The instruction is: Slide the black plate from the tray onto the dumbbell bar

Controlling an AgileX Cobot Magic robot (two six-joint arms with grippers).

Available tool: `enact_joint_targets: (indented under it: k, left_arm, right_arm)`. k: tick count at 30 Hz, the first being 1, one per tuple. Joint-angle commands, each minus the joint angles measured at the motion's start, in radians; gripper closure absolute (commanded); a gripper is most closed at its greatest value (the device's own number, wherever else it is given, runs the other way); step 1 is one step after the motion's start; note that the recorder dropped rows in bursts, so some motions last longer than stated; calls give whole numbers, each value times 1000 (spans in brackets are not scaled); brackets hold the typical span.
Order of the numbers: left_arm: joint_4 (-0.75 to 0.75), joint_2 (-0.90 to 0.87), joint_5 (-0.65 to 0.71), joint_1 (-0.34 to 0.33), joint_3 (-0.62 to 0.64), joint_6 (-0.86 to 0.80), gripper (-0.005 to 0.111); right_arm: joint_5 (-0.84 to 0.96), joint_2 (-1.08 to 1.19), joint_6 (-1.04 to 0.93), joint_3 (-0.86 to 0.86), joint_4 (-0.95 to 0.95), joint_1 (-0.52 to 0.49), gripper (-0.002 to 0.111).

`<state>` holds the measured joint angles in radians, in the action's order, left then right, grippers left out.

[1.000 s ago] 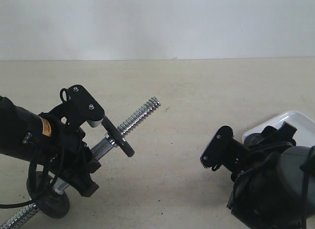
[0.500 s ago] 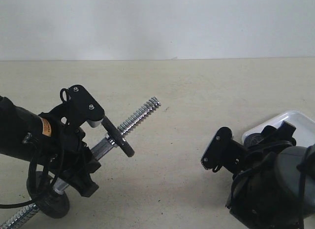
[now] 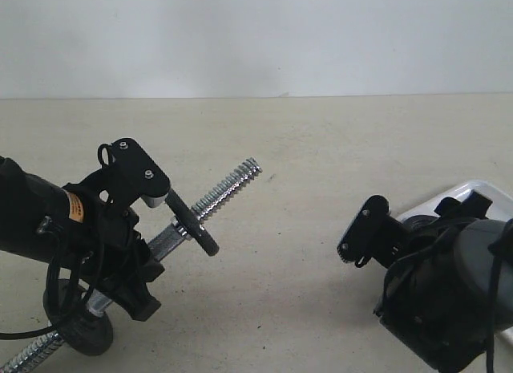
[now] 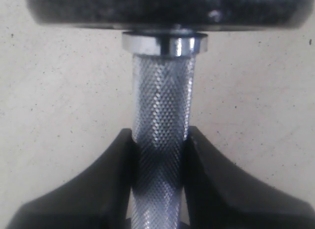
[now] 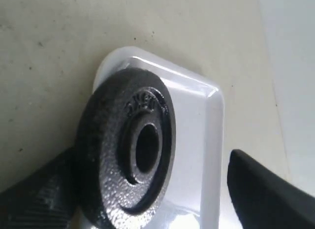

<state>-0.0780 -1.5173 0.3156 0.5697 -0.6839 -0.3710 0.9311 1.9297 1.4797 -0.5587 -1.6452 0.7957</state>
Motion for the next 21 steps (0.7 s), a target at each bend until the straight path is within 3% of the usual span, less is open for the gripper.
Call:
enact_joint_targets:
  k: [1,4,10,13,21]
  left_arm:
    - [-8,51,-531,-1,-39,-5,102]
    - [-8,51,-531,-1,-39,-5,102]
    - [-8,51,-531,-1,-39,-5,102]
    - [-8,51,-531,-1,-39,-5,102]
    - [-8,51,-531,-1,-39,-5,102]
  right_arm:
    - [-116,16,-15,7,8,-10,32]
    - [-116,16,-17,7,8,-10,41]
    - [-116,16,-17,7,8,-10,79]
    - [-116,16,-17,7,8,-10,107]
    - [-116,16,-17,7,9,-8,108]
